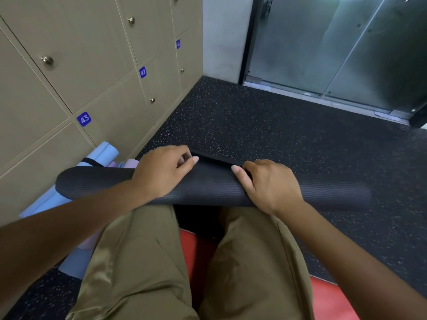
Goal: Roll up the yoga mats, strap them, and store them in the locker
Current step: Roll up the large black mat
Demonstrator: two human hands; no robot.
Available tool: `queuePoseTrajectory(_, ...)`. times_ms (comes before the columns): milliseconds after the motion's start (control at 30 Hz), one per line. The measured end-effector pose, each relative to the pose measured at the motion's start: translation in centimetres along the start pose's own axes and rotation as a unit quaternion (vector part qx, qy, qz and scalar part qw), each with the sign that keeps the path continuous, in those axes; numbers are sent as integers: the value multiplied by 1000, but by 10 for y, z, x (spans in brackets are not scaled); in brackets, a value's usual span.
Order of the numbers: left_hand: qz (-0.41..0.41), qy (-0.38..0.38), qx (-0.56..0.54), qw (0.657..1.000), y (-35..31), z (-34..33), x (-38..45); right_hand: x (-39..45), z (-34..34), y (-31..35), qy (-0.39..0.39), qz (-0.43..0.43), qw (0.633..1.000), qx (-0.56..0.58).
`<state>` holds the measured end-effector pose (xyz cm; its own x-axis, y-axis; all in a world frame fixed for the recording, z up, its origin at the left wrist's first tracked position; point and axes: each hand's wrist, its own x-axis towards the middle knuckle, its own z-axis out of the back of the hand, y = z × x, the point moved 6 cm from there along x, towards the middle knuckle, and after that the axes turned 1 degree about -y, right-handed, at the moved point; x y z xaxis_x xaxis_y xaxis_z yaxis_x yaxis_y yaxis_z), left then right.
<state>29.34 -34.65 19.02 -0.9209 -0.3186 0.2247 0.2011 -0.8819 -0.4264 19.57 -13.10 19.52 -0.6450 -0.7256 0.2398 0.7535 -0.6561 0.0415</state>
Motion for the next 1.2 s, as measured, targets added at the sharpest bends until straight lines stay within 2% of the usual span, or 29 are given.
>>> queuePoseTrajectory(167, -128, -79, 177, 973, -15, -12, -30, 30, -12, -7, 161, -16, 985, 53)
queuePoseTrajectory(333, -130, -43, 248, 959, -14, -20, -22, 44, -25, -16, 267, -49, 958, 88)
queuePoseTrajectory(400, -117, -12, 241, 963, -13, -20, -12, 48, -25, -19, 247, -63, 963, 90)
queuePoseTrajectory(567, -93, 77, 192, 974, -3, -27, 12, 40, -6, -19, 51, -23, 998, 40)
queuePoseTrajectory(700, -54, 165, 170, 970, -2, -30, 29, 22, -10, -19, -10, -1, 1000, -20)
queuePoseTrajectory(867, 9, 268, 77, 960, 7, -36, 42, 32, -20, -20, -19, -13, 999, -43)
queuePoseTrajectory(967, 29, 301, 50, 952, 15, -40, 51, 49, -23, -20, 26, -12, 999, -35)
queuePoseTrajectory(1067, 19, 269, 51, 962, 22, -38, 54, 60, -27, -22, 77, -5, 997, -23)
queuePoseTrajectory(1200, -68, 217, 99, 969, 26, -29, 38, 74, -37, -33, 154, -28, 988, 17)
